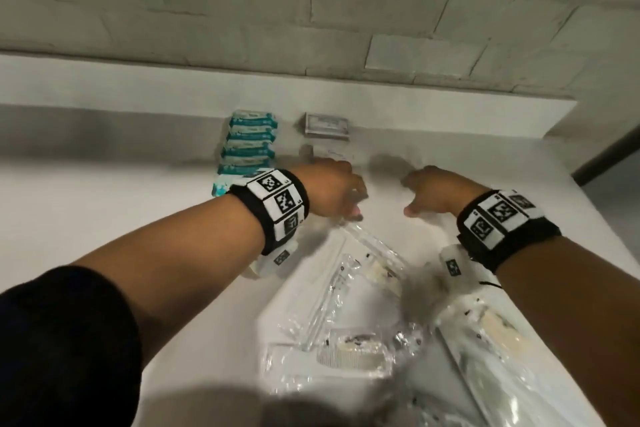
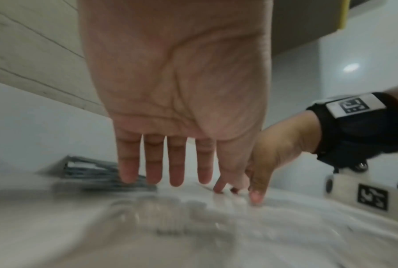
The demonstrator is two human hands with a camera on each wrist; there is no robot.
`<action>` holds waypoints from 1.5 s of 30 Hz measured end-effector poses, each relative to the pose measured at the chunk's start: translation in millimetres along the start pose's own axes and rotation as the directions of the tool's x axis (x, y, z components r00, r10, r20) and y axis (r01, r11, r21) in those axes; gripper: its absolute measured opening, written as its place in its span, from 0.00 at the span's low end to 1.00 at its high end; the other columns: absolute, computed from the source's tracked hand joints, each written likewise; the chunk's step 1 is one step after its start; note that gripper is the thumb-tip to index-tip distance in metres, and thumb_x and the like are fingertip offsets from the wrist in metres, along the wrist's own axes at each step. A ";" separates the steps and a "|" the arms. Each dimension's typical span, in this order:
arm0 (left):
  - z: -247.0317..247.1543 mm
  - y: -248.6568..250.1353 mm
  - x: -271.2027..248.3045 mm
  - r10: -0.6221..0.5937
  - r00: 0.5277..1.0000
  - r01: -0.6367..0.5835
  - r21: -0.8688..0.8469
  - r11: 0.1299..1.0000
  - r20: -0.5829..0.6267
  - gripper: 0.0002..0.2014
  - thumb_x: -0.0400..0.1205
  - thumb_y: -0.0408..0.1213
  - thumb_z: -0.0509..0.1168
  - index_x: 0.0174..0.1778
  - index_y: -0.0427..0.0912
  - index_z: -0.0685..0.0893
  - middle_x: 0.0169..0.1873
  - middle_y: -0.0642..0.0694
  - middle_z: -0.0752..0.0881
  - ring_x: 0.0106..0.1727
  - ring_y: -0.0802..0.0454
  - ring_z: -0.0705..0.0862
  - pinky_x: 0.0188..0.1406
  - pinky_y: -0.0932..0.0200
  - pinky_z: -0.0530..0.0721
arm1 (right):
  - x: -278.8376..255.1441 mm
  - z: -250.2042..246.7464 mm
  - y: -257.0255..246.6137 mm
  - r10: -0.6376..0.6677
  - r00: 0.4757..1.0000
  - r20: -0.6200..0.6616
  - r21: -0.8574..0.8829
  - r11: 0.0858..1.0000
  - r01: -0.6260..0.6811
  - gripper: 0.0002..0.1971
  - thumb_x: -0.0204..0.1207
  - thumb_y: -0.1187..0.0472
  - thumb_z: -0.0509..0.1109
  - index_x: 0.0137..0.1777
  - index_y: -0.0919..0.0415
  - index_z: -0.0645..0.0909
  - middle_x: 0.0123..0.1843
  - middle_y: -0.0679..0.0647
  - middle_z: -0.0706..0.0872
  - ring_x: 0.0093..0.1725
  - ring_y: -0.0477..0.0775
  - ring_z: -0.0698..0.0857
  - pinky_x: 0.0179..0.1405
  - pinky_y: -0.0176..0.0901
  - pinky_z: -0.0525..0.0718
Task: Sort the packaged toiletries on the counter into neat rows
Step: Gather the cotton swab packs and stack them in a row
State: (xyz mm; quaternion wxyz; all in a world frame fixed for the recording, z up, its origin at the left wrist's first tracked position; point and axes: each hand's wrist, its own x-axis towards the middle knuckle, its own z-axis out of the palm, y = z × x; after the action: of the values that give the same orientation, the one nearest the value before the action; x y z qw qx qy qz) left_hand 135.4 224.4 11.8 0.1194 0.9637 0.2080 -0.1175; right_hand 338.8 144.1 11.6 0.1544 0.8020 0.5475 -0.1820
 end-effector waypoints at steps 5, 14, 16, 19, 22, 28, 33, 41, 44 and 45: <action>28.9 21.9 -34.4 -0.103 0.995 0.104 0.040 0.994 -0.016 0.09 0.75 0.51 0.56 0.39 0.51 0.75 0.39 0.50 0.74 0.52 0.41 0.80 0.46 0.53 0.78 | -48.3 27.7 20.3 -0.113 0.993 -0.038 -0.061 0.992 0.111 0.24 0.80 0.65 0.65 0.76 0.53 0.73 0.79 0.54 0.69 0.77 0.56 0.70 0.75 0.44 0.66; 19.0 76.6 -64.0 -0.085 0.990 0.093 0.067 0.993 -0.111 0.12 0.83 0.47 0.59 0.55 0.48 0.84 0.53 0.46 0.81 0.53 0.46 0.81 0.49 0.53 0.79 | -115.9 54.4 19.3 -0.158 0.971 -0.178 0.055 0.984 0.170 0.08 0.76 0.50 0.70 0.52 0.50 0.85 0.51 0.46 0.83 0.52 0.51 0.82 0.48 0.44 0.79; 17.8 103.9 -53.3 -0.029 0.999 0.031 0.064 0.997 -0.034 0.12 0.81 0.45 0.63 0.58 0.49 0.84 0.55 0.48 0.81 0.55 0.48 0.81 0.50 0.54 0.79 | -122.1 59.2 12.4 -0.036 0.995 -0.093 -0.001 0.999 0.036 0.20 0.70 0.39 0.72 0.50 0.54 0.80 0.48 0.50 0.85 0.48 0.52 0.82 0.42 0.45 0.79; 28.6 130.1 -35.5 -0.108 0.991 0.091 0.200 0.976 0.078 0.23 0.76 0.44 0.71 0.67 0.47 0.78 0.61 0.46 0.78 0.58 0.47 0.79 0.48 0.55 0.77 | -120.3 67.2 5.3 0.081 0.996 -0.031 -0.055 0.995 -0.083 0.27 0.64 0.38 0.78 0.53 0.58 0.79 0.47 0.50 0.86 0.48 0.55 0.85 0.47 0.47 0.83; 34.4 140.1 -24.1 -0.190 0.978 0.163 0.252 0.954 0.085 0.29 0.74 0.46 0.74 0.68 0.44 0.74 0.62 0.44 0.79 0.62 0.43 0.79 0.51 0.53 0.75 | -109.2 65.7 4.8 0.124 0.992 -0.027 -0.021 0.992 -0.124 0.29 0.63 0.45 0.81 0.57 0.61 0.78 0.52 0.53 0.86 0.54 0.59 0.86 0.57 0.52 0.84; 23.9 141.2 -20.1 -0.300 0.942 0.269 0.198 0.943 0.149 0.28 0.70 0.53 0.75 0.63 0.45 0.77 0.59 0.45 0.81 0.59 0.43 0.80 0.54 0.51 0.80 | -99.7 59.7 17.0 0.024 0.995 -0.092 0.076 0.997 -0.017 0.18 0.67 0.46 0.76 0.50 0.55 0.80 0.55 0.52 0.83 0.63 0.60 0.78 0.58 0.53 0.70; 18.9 145.0 -32.8 -0.321 0.947 0.321 -0.037 0.946 -0.015 0.16 0.77 0.45 0.71 0.55 0.43 0.77 0.52 0.45 0.83 0.50 0.47 0.79 0.43 0.58 0.72 | -118.2 28.7 65.4 0.115 0.888 -0.446 0.725 0.629 0.282 0.09 0.68 0.51 0.75 0.43 0.54 0.82 0.43 0.50 0.83 0.46 0.52 0.80 0.48 0.42 0.76; 34.9 156.3 -92.9 -0.402 0.861 0.397 0.084 0.914 0.312 0.25 0.73 0.52 0.74 0.61 0.48 0.75 0.49 0.53 0.79 0.49 0.50 0.78 0.44 0.56 0.74 | -163.7 58.4 113.3 -0.012 0.986 0.166 0.335 0.941 -0.045 0.19 0.71 0.59 0.79 0.57 0.69 0.81 0.38 0.60 0.85 0.34 0.58 0.83 0.36 0.47 0.87; 54.0 159.7 -100.0 -0.440 0.844 0.429 0.105 0.897 0.306 0.29 0.72 0.52 0.75 0.63 0.46 0.72 0.46 0.53 0.77 0.48 0.50 0.78 0.43 0.55 0.74 | -161.7 86.1 102.2 0.045 0.980 0.194 0.203 0.975 -0.085 0.17 0.67 0.53 0.81 0.35 0.68 0.83 0.21 0.54 0.81 0.26 0.56 0.79 0.38 0.46 0.86; 57.6 159.9 -101.8 -0.446 0.845 0.436 0.104 0.894 0.296 0.29 0.72 0.53 0.75 0.63 0.45 0.72 0.46 0.53 0.77 0.48 0.50 0.78 0.43 0.56 0.75 | -162.2 91.0 98.6 0.060 0.982 0.179 0.179 0.979 -0.092 0.19 0.67 0.51 0.81 0.28 0.64 0.80 0.15 0.51 0.78 0.23 0.55 0.78 0.37 0.44 0.84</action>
State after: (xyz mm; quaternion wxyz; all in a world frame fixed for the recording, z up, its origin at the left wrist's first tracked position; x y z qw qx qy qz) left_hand 103.6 28.9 14.6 0.1047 0.8610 0.4001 -0.2959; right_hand 365.6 -64.7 10.5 0.1323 0.8146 0.4815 -0.2952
